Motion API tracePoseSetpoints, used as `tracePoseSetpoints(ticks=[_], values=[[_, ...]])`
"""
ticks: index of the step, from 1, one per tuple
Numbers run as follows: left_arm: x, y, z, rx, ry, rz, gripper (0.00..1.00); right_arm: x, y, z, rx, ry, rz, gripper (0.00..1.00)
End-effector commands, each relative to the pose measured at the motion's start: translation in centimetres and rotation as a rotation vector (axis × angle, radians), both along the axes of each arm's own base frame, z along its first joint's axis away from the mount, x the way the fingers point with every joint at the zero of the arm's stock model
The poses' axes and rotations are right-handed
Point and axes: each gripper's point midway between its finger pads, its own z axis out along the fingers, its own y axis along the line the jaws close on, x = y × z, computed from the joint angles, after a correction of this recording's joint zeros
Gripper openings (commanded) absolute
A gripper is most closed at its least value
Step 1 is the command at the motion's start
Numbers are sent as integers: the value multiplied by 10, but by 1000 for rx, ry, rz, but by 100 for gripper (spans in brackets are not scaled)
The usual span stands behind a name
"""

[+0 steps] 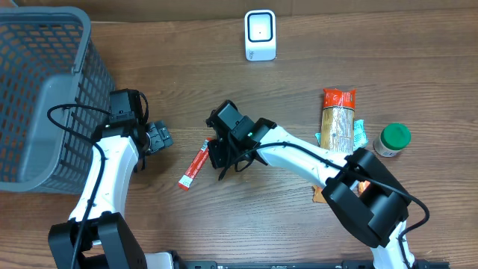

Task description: Scan the item barcode

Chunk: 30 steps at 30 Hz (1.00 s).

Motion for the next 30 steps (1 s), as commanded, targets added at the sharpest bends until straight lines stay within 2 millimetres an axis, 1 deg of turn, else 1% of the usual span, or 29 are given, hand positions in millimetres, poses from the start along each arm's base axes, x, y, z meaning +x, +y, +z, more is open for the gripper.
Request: tracePoseSetpoints(ticks=[1, 6, 9, 14, 21, 22, 25, 29, 30], values=[[7, -1, 7, 1, -24, -13, 100, -5, 2, -6, -9, 18, -17, 4], [7, -1, 7, 1, -24, -13, 100, -7, 0, -19, 0, 17, -24, 4], [7, -1, 7, 1, -24, -13, 99, -10, -5, -27, -6, 45, -57, 4], [7, -1, 7, 1, -24, -13, 100, -14, -8, -31, -18, 59, -55, 4], [7, -1, 7, 1, -24, -13, 100, -19, -25, -39, -91, 95, -72, 4], [7, -1, 7, 1, -24, -13, 100, -19, -24, -38, -83, 100, -71, 4], [7, -1, 7, 1, -24, -13, 100, -16, -14, -26, -21, 89, -58, 4], [7, -1, 7, 1, -24, -13, 100, -1, 7, -9, 89, 44, -81, 4], [7, -1, 7, 1, -24, -13, 100, 3, 9, -7, 102, 26, -89, 6]])
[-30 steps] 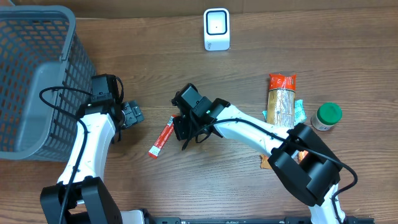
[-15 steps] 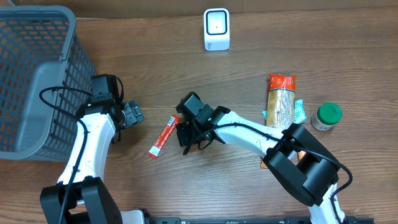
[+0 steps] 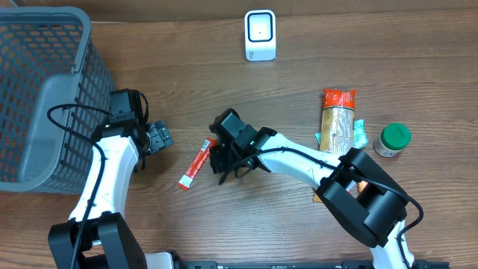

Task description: Scan the item barcode

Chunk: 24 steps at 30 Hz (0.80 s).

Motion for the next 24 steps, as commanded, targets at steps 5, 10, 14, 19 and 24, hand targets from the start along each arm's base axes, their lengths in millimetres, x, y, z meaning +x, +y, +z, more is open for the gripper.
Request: tracePoseSetpoints(ticks=[5, 10, 14, 19, 24], values=[[7, -1, 7, 1, -24, -13, 100, 26, 15, 21, 89, -102, -71, 31], [7, -1, 7, 1, -24, -13, 100, 39, 24, 13, 87, -145, -184, 32], [7, -1, 7, 1, -24, -13, 100, 33, 37, 1, 104, -156, -163, 26], [7, -1, 7, 1, -24, -13, 100, 24, 40, -18, 77, -138, -145, 12], [7, -1, 7, 1, -24, -13, 100, 12, 19, -35, -21, -55, -141, 10]])
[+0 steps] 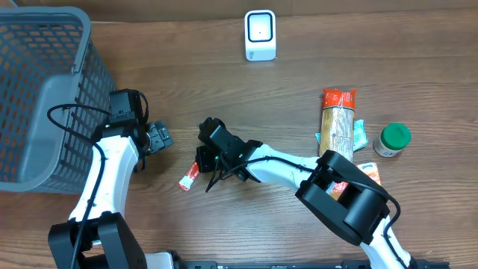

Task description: Scan the item barcode

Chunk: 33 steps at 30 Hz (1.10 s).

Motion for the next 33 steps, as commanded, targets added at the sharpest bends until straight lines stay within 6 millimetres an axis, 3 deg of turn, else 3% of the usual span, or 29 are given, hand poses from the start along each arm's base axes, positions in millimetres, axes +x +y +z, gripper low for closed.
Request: tracePoseSetpoints(ticks=[1, 7, 15, 18, 20, 22, 25, 27, 30, 33], values=[[7, -1, 7, 1, -24, -13, 100, -4, -20, -16, -66, 67, -15, 10], [7, -1, 7, 1, -24, -13, 100, 5, -76, -13, -162, 198, -66, 10], [7, -1, 7, 1, -24, -13, 100, 40, -155, 8, -258, 125, 57, 17], [7, -1, 7, 1, -24, -13, 100, 50, -164, 34, -201, 99, 122, 18], [7, -1, 7, 1, -24, -13, 100, 58, -167, 60, -155, 71, 142, 26], [7, -1, 7, 1, -24, -13, 100, 63, -170, 81, -140, 48, 128, 28], [7, -1, 7, 1, -24, -13, 100, 57, -173, 103, -132, 42, 119, 29], [7, -1, 7, 1, -24, -13, 100, 45, -177, 103, -160, 105, 81, 29], [7, -1, 7, 1, -24, -13, 100, 31, -204, 82, -334, 207, -67, 25], [7, -1, 7, 1, -24, -13, 100, 26, -239, 60, -533, 211, -218, 8]])
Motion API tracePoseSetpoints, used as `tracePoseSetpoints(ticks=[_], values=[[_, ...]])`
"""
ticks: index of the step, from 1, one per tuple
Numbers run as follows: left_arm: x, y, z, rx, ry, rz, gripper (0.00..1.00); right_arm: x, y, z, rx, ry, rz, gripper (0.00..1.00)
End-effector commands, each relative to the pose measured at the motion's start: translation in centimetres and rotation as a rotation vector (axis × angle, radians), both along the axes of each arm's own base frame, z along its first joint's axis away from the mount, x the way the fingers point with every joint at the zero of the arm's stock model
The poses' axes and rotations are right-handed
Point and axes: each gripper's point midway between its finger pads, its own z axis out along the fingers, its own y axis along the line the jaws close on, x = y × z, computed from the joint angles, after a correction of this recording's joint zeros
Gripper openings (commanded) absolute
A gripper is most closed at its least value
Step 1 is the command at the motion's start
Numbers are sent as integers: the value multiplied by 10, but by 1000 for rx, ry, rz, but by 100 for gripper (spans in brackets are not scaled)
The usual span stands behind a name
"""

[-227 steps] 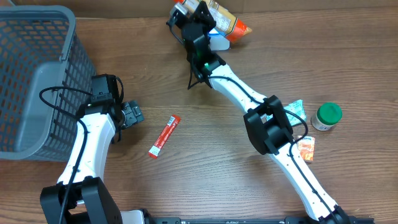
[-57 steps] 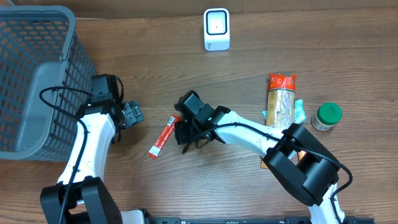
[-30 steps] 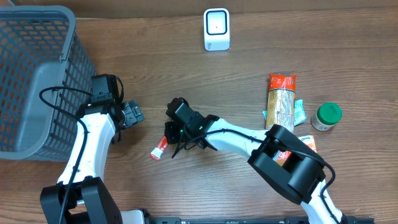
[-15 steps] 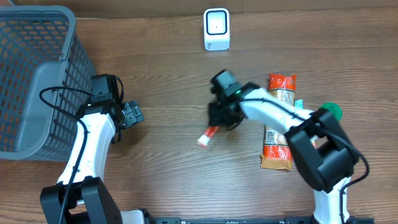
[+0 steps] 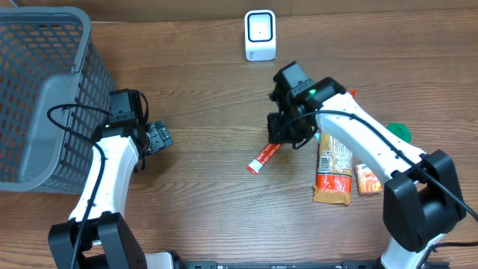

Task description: Scan the item barcode

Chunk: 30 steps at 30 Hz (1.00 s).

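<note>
The item is a thin red stick packet (image 5: 261,159). It hangs slanted from my right gripper (image 5: 279,142), which is shut on its upper end, right of the table's middle. The white barcode scanner (image 5: 260,35) stands at the far edge, well beyond the gripper. My left gripper (image 5: 160,138) rests open and holding nothing beside the basket, far to the left of the packet.
A grey mesh basket (image 5: 45,97) fills the far left. Under and beside my right arm lie a brown packet with an orange end (image 5: 333,173), a small orange packet (image 5: 367,179) and a green-lidded jar (image 5: 400,131).
My right gripper was down on the red packet at the left of centre. Now it holds the packet by one end, further right and nearer the scanner. The left arm has not moved.
The red packet lay flat left of centre with my right gripper just to its right. The gripper then stood closer to it, then over its upper end. Now the packet is in the gripper, to the right of where it lay.
</note>
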Motion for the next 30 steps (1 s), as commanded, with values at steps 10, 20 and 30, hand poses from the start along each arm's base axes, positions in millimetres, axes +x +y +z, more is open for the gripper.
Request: tracePoseSetpoints(ticks=[10, 20, 30], values=[[7, -1, 7, 1, -24, -13, 100, -10, -35, -65, -227, -21, -181, 4], [7, -1, 7, 1, -24, -13, 100, 5, 4, -76, -112, -118, -203, 4], [7, -1, 7, 1, -24, -13, 100, 8, 6, -75, -117, -140, -233, 4]])
